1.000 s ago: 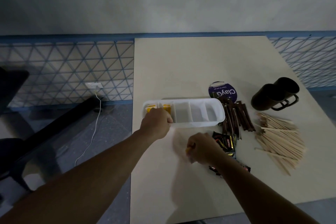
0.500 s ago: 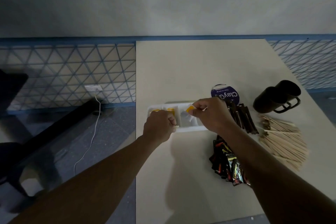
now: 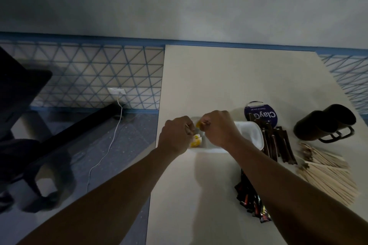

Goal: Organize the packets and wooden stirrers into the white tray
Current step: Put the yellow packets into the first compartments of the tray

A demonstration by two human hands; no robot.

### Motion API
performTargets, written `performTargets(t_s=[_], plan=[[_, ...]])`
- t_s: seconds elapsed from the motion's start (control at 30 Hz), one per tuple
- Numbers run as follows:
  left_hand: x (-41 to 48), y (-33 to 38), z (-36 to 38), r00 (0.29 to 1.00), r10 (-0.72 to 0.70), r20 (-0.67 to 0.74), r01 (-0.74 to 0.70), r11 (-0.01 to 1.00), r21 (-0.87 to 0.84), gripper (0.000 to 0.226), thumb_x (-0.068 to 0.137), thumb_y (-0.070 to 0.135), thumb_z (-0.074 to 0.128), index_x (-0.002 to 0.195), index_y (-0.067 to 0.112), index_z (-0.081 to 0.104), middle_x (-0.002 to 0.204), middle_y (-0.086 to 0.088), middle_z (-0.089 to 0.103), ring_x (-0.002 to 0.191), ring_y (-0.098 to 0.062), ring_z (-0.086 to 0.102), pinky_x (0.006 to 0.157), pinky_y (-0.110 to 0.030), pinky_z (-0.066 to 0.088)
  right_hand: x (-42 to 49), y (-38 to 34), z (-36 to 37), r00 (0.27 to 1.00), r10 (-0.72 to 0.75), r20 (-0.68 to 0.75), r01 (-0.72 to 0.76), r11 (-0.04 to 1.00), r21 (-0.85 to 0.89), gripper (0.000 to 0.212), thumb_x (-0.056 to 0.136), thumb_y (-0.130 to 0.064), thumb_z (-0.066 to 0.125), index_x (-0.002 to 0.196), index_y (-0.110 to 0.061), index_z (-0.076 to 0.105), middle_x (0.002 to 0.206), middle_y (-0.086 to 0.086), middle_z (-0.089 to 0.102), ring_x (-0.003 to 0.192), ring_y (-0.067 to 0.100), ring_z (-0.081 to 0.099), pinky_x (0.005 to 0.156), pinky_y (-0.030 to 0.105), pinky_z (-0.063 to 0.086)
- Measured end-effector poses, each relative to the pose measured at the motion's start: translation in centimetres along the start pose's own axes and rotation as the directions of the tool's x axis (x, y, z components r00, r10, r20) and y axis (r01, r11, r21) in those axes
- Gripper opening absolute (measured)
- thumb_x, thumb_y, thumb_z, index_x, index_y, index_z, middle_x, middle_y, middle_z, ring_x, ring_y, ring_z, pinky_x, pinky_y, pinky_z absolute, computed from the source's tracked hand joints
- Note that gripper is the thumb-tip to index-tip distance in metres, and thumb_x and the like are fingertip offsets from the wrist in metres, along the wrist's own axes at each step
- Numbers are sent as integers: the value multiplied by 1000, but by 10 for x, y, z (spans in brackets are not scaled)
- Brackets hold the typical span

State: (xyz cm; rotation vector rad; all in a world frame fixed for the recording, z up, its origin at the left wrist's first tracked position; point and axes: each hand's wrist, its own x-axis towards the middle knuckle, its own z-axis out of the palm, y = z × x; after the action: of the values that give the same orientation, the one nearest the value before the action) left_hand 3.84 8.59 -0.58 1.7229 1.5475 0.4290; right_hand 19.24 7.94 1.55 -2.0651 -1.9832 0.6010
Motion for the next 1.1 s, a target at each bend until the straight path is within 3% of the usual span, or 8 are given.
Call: performTargets(t_s=[0.17, 0.33, 0.43, 0.53, 0.63, 0.73, 0.93, 1.1], plan=[[2, -2, 4, 999, 24, 22, -25, 999, 44, 27, 73, 18, 62, 78, 44, 56, 81, 5, 71, 82, -18, 68, 66, -42, 59, 3, -3, 4, 991, 19, 131, -5, 994, -106, 25, 80, -5, 59, 82, -23, 76, 79, -2, 67, 74, 21, 61, 64, 28, 50], [3, -3, 8, 999, 45, 22, -47, 996, 73, 24, 71, 31, 58, 93, 40, 54, 83, 4, 72, 81, -18, 68, 69, -41, 58, 5, -3, 4, 967, 5, 254, 59, 968, -244, 12, 81, -14, 63, 83, -25, 68, 80, 0, 58, 82, 26, 63, 68, 31, 48], [3, -1, 5, 999, 44, 15, -45, 996, 71, 28, 68, 36, 66, 94, 38, 56, 85, 5, 71, 81, -18, 67, 71, -41, 58, 6, -2, 0, 954, -22, 298, 96, 966, -238, 8, 79, -22, 67, 85, -27, 67, 84, -1, 63, 85, 25, 64, 74, 32, 53], [3, 1, -3, 999, 22, 24, -23, 998, 63, 32, 70, 23, 76, 98, 35, 64, 92, 5, 72, 81, -18, 67, 68, -39, 59, 10, 3, -10, 950, -37, 311, 83, 987, -136, 25, 81, -26, 64, 103, -34, 73, 97, -8, 71, 94, 20, 64, 85, 34, 54], [5, -2, -7, 999, 35, 23, -37, 996, 82, 37, 72, 12, 78, 106, 25, 70, 97, 0, 72, 85, -19, 66, 71, -36, 58, 15, 9, -18, 957, -47, 288, 59, 998, -33, 35, 78, -22, 60, 107, -35, 74, 102, -14, 74, 104, 18, 64, 93, 40, 53], [5, -2, -9, 997, 74, 32, -78, 990, 114, 38, 75, 11, 77, 112, 18, 72, 99, -2, 70, 89, -19, 64, 79, -32, 54, 21, 13, -20, 976, -23, 215, 17, 999, 27, 30, 82, -24, 58, 103, -34, 76, 108, -14, 74, 107, 15, 65, 96, 38, 52], [8, 3, -6, 999, 46, -21, -41, 982, 182, 32, 88, 15, 62, 118, 23, 69, 108, -3, 64, 99, -21, 62, 87, -37, 54, 24, 9, -12, 991, -65, 118, 70, 997, -38, 27, 88, -21, 57, 103, -33, 76, 110, -15, 73, 104, 14, 65, 87, 32, 52], [12, 8, -4, 999, -25, -36, 32, 979, 203, 27, 90, 16, 60, 114, 26, 69, 113, -1, 59, 102, -20, 61, 81, -26, 49, 23, 10, -4, 997, -60, 44, 63, 996, -68, 19, 84, -17, 64, 97, -31, 70, 99, -10, 66, 91, 16, 64, 79, 34, 53]])
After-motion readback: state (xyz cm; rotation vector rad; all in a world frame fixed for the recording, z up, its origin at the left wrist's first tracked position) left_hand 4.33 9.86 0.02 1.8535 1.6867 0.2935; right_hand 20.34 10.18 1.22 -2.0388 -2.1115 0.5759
